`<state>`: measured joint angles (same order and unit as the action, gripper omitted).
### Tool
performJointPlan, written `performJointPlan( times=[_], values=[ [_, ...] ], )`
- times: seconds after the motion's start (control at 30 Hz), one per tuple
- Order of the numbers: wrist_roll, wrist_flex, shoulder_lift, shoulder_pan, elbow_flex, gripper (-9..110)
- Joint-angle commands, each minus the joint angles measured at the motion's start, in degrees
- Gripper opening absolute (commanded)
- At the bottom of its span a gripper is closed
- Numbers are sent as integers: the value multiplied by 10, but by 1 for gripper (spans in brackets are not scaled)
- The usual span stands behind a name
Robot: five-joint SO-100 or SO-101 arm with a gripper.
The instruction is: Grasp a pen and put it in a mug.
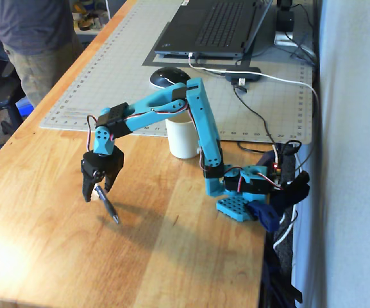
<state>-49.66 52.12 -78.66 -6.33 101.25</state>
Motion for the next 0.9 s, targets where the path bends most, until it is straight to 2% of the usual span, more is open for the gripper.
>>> performJointPlan(
  times=[0.0,0.57,0.87],
  values=[
    [-3,-12,-1,14,-47,21],
    [-6,-14,33,21,-18,21],
    [-6,-14,33,18,-25,5]
  ],
)
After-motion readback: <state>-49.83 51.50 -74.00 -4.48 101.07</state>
